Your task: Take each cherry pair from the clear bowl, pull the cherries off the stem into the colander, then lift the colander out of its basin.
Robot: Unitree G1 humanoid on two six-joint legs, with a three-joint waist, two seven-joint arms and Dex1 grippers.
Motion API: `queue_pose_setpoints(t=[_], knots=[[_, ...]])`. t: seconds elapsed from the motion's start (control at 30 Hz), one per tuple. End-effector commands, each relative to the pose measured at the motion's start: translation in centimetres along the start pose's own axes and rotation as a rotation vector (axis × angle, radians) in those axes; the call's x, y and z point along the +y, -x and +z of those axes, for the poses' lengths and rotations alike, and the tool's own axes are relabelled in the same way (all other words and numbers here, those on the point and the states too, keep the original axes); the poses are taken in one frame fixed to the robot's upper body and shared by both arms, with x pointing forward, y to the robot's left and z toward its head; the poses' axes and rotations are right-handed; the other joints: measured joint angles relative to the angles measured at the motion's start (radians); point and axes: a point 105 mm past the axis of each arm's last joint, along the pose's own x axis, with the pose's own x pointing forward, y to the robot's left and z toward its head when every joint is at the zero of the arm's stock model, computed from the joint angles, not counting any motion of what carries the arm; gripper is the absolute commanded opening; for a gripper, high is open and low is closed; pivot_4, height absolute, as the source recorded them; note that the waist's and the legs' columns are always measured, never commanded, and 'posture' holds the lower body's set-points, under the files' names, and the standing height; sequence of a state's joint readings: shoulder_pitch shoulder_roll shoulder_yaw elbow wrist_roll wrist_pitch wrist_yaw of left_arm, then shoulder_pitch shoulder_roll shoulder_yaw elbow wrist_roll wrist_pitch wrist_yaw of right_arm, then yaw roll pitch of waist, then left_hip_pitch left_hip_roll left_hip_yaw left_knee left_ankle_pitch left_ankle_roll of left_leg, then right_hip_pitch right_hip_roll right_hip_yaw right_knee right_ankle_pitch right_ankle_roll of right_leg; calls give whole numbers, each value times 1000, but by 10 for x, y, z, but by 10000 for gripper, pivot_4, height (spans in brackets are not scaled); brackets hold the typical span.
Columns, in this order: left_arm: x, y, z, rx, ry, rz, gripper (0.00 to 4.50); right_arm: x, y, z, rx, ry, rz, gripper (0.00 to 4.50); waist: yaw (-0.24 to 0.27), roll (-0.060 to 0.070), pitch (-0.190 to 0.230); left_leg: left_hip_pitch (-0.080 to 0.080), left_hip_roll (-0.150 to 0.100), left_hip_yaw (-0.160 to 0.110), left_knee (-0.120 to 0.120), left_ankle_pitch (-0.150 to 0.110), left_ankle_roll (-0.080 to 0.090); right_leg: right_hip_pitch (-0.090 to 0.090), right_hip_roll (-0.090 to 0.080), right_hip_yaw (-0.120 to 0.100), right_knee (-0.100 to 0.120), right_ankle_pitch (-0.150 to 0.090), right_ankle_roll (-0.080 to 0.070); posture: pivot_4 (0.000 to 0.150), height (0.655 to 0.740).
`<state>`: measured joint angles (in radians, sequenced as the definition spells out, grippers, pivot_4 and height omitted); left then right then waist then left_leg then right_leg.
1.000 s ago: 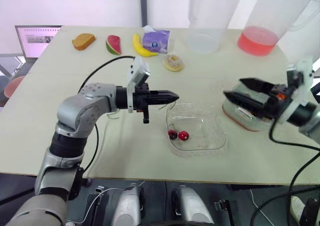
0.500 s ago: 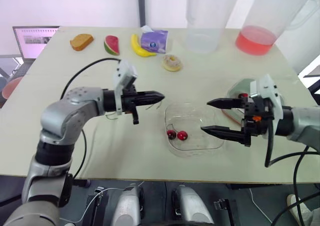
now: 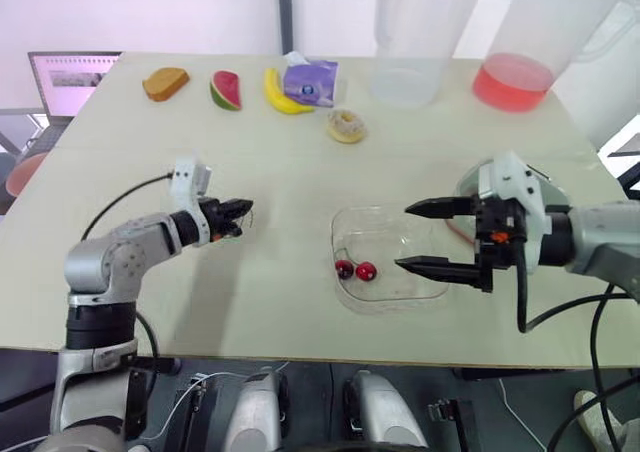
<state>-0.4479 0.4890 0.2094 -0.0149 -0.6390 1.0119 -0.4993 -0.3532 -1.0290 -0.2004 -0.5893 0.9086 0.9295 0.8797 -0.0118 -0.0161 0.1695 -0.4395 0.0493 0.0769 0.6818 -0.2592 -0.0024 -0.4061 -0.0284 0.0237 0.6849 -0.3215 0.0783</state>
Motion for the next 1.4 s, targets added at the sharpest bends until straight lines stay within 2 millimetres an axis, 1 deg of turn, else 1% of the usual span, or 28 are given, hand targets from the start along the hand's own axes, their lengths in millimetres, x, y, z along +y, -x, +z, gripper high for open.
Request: queue_pose_setpoints(t=[0.03, 0.2, 0.4, 0.43, 0.47, 0.57, 0.67, 0.7, 0.83, 0.97, 1.03, 1.07, 1.13, 1.2, 1.23, 1.3, 1.37, 1.4], knots=[[3, 7, 10, -103, -8, -8, 0, -1, 2, 6, -4, 28, -18, 44579, 1, 0, 0, 0, 0, 0, 0, 0, 0, 0, 0, 0, 0, 0, 0, 1500, 7400], [15, 11, 5, -140, 4, 22, 0, 0, 0, 9, -16, 25, -18, 44579, 2, 0, 0, 0, 0, 0, 0, 0, 0, 0, -1, 0, 0, 0, 0, 1500, 7400], [20, 10, -5, -115, -64, 36, 0, -5, -1, 9, -13, 24, -63, 44579, 1, 0, 0, 0, 0, 1, 0, 0, 0, 0, -1, 0, 0, 0, 0, 1500, 7400], [20, 9, -5, -112, -80, 38, 5985, -5, -1, 9, -9, 21, -59, 45000, 1, 0, 0, 0, 0, 1, 0, 0, 0, 0, -1, 0, 0, 0, 0, 1500, 7400], [21, 9, -5, -109, -94, 39, 9427, -4, -2, 8, -6, 16, -54, 45000, 1, 0, 0, 0, 0, 1, 0, 0, 0, 0, -1, 0, 0, 0, 0, 1500, 7400], [21, 8, -6, -108, -107, 38, 23141, -2, -2, 9, -10, 6, -49, 45000, 1, 0, 0, 0, 0, 1, 0, 0, 0, 0, -1, 0, 0, 0, 0, 1500, 7400], [23, 7, -3, -116, -125, 48, 37987, -2, -1, 9, -2, 4, -49, 45000, 1, 0, 0, 0, 0, 1, 0, 0, 0, 0, -1, 0, 0, 0, 0, 1500, 7400], [25, 8, -3, -117, -135, 57, 44333, -1, -1, 9, -1, 2, -48, 45000, 1, 0, 0, 0, 0, 1, 0, 0, 0, 0, -1, 0, 0, 0, 0, 1500, 7400], [27, 10, 2, -128, -163, 64, 44830, -1, -1, 9, -3, 0, -47, 45000, 0, 0, 0, 0, 0, 1, 0, 0, 0, 0, -1, 0, 0, 0, 0, 1500, 7400], [30, 13, 9, -137, -230, 74, 44830, 0, -1, 9, -4, -5, -45, 45000, 0, 0, 0, 0, 0, 1, 0, 0, 0, 0, -1, 0, 0, 0, 0, 1500, 7400], [28, 14, 19, -168, -261, 65, 44830, 0, -1, 9, -5, -7, -47, 45000, 0, 0, 0, 0, 0, 1, 0, 0, 0, 0, -1, 0, 0, 0, 0, 1500, 7400], [24, 15, 29, -198, -281, 47, 44830, 0, -1, 8, -6, -10, -49, 45000, 2, 0, 0, 0, 0, 1, 0, 0, 0, 0, -1, 0, 0, 0, 0, 1500, 7400], [12, 17, 49, -247, -343, 2, 44830, 1, -1, 7, -2, -14, -53, 45000, 5, 0, 0, 0, 0, 1, 0, 0, 0, 0, -2, -1, 0, 0, 0, 1500, 7400], [-9, 20, 66, -287, -395, -86, 44830, 1, -1, 6, 4, -17, -57, 45000, 5, 0, 0, 0, 0, 1, 0, 0, 1, 0, -2, -1, 0, 0, 0, 1500, 7400], [-20, 22, 71, -293, -425, -130, 44830, 1, -1, 5, 6, -17, -59, 45000, 4, 0, 0, 0, 0, 1, 0, 0, 1, 0, -2, -1, 0, 0, 0, 1500, 7400], [-46, 27, 73, -272, -497, -261, 44830, 0, -1, 5, 11, -18, -62, 45000, 1, 0, 0, -1, 0, 1, 0, -1, 1, 0, -2, -1, 0, 0, 0, 1500, 7400], [-72, 36, 65, -202, -572, -415, 44830, 0, -2, 4, 20, -16, -64, 45000, -3, 0, 0, 0, 0, 1, 0, -1, 1, 0, -2, -1, 0, 0, 0, 1500, 7400], [-82, 41, 58, -155, -613, -481, 44830, 0, -2, 4, 25, -15, -65, 45000, -5, 0, 0, 0, 0, 1, 0, -1, 1, 0, -1, 0, 0, 0, 0, 1500, 7400]])
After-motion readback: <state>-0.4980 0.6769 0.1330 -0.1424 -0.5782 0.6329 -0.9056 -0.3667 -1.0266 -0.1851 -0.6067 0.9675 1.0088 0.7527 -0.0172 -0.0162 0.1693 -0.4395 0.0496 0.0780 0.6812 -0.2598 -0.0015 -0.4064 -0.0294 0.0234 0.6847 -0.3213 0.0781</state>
